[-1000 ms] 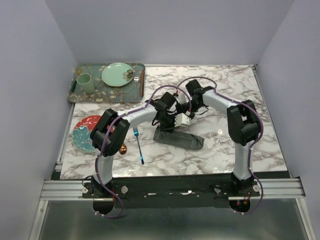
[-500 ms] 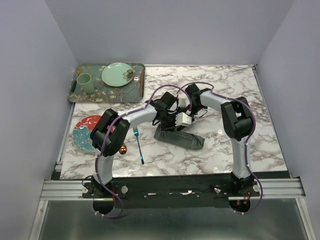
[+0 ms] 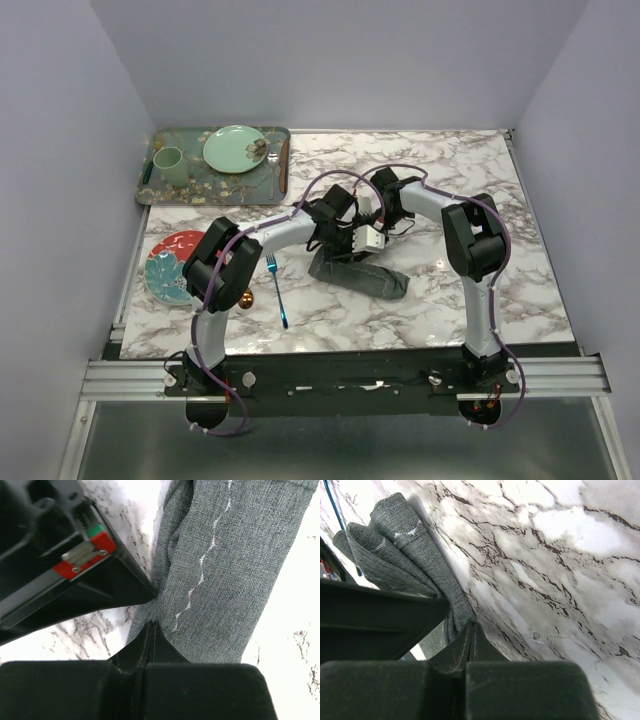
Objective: Fold the napkin into a case and place the utensils inside
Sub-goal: Smooth out the smaller rectangle-folded napkin at the center of the board.
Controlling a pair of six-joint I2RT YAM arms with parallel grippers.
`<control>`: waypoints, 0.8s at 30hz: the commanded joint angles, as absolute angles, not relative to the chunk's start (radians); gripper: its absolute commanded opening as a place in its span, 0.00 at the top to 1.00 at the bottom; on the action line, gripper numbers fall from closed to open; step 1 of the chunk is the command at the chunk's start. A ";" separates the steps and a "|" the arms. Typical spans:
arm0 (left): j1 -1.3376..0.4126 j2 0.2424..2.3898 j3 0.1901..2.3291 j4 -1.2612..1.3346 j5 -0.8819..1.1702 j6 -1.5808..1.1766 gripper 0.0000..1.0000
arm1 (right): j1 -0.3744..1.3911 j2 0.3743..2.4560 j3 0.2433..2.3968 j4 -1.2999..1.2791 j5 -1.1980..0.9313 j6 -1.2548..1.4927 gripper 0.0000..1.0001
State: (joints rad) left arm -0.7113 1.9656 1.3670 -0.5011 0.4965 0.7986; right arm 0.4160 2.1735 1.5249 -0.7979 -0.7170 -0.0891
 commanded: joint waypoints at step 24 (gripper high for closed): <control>-0.730 2.052 1.440 -0.578 0.468 0.830 1.00 | 0.367 2.054 1.494 -0.983 -0.669 -0.298 0.41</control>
State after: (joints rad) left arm -0.7216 2.0201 1.4319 -0.5560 0.4858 0.8215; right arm 0.3618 2.0892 1.5352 -0.9535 -0.6559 -0.2535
